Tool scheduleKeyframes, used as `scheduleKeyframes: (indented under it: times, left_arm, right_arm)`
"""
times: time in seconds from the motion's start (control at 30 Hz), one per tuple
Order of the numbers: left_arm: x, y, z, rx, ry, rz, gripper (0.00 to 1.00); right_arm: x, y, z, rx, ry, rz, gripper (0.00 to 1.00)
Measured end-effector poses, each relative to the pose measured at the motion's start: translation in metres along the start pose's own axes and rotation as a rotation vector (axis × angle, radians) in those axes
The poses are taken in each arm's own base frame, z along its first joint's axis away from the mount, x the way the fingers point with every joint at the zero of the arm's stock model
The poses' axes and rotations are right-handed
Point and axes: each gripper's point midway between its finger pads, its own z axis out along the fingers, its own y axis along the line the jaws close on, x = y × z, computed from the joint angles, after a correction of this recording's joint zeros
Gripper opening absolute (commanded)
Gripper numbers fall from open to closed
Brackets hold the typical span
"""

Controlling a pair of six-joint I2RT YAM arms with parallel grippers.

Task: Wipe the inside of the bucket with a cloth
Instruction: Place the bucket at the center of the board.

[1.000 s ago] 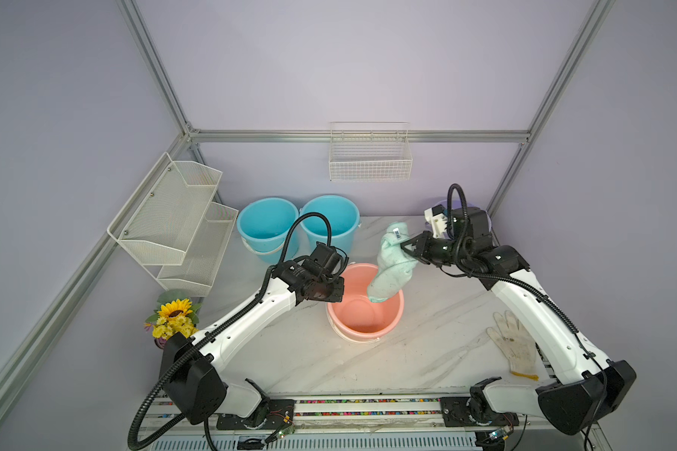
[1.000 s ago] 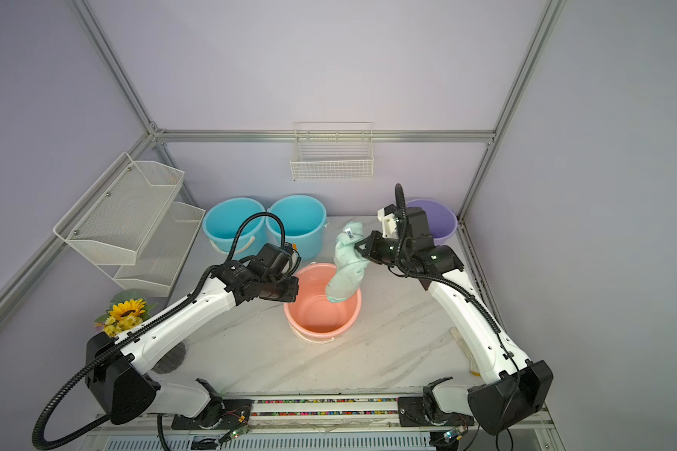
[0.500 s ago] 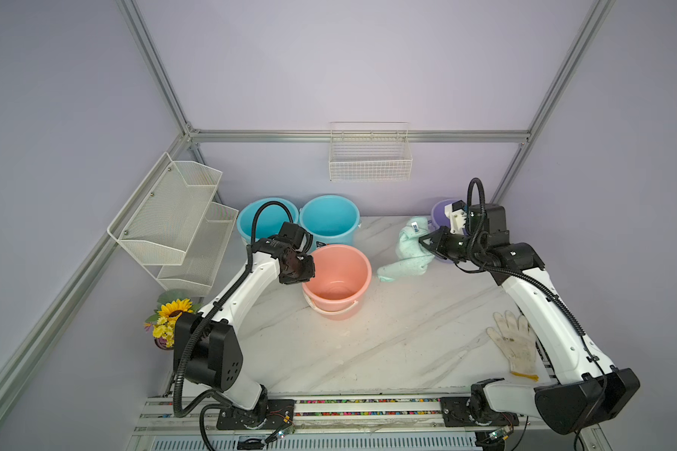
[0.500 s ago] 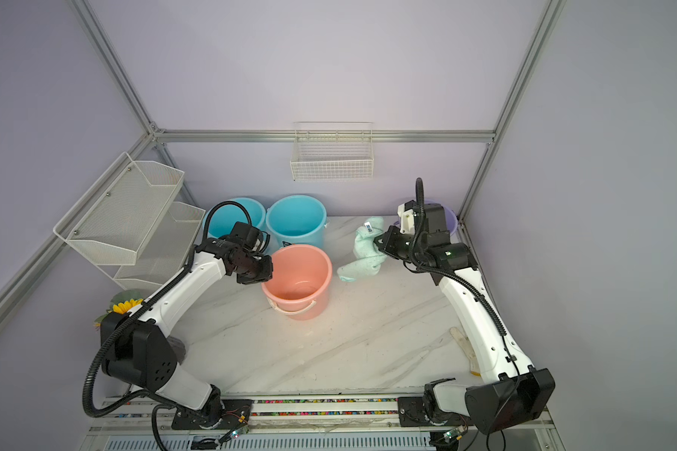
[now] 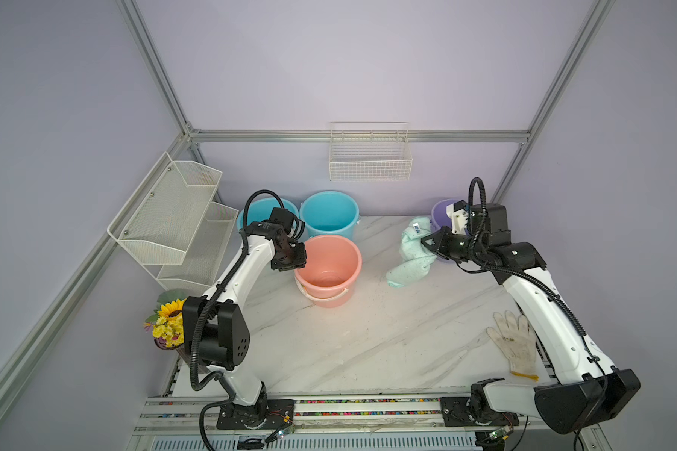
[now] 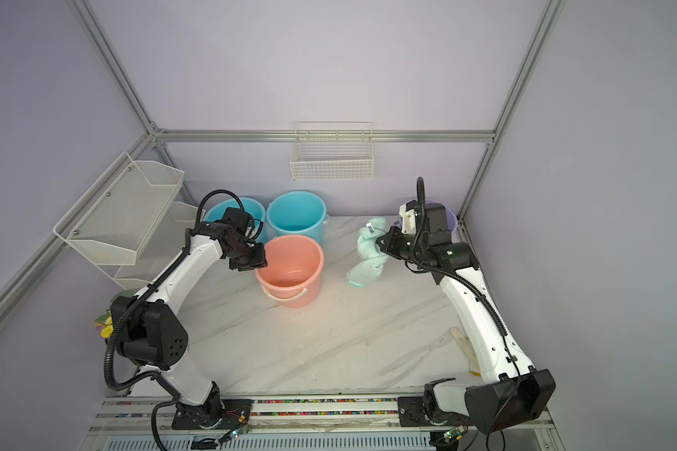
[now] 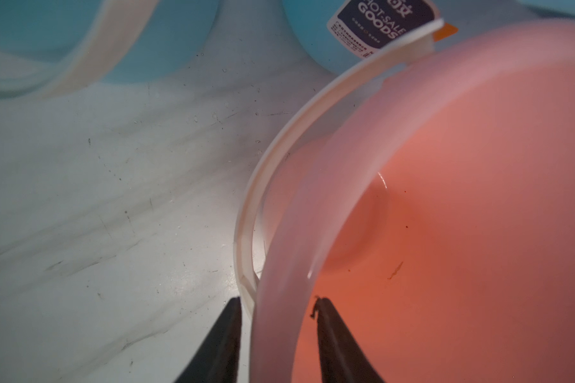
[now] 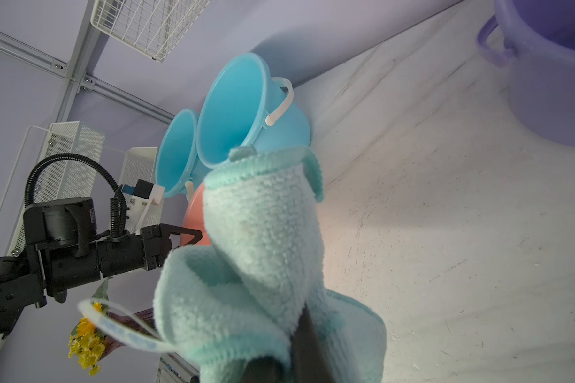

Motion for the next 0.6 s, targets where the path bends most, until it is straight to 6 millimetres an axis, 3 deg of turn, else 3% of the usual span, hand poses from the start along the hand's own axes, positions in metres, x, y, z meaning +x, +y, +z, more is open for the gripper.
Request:
scheduleKeyframes:
  times: [0.07, 0.2, 0.3, 0.33, 0.5, 0.6]
  left_arm:
    - [0.003, 0.001, -0.001, -0.006, 0.009, 0.004, 0.64]
    - [0.005, 0.002, -0.009, -0.009, 0.003, 0.004, 0.79]
    - [0.005, 0.001, -0.029, 0.0, -0.036, 0.021, 0.89]
    - [0.003, -0.001, -0.039, 0.007, -0.061, 0.026, 0.99]
    - [-0.012, -0.022, -0.105, 0.086, -0.252, 0.07, 1.0]
    - [-0.012, -0.054, -0.144, 0.171, -0.377, 0.157, 1.0]
  right_arm:
    - [-0.002, 0.002, -0.002, 0.001, -0.004, -0.006, 0.0]
    - [-0.005, 0.007, -0.008, -0.001, -0.009, -0.024, 0.0]
    - [-0.007, 0.013, -0.013, -0.015, -0.007, -0.034, 0.0]
    - [-0.006, 0.015, -0.015, -0.023, -0.004, -0.035, 0.0]
    - [-0.001, 0.024, -0.014, -0.077, 0.034, -0.024, 0.0]
    - [0.006, 0.033, -0.01, -0.123, 0.074, -0.003, 0.0]
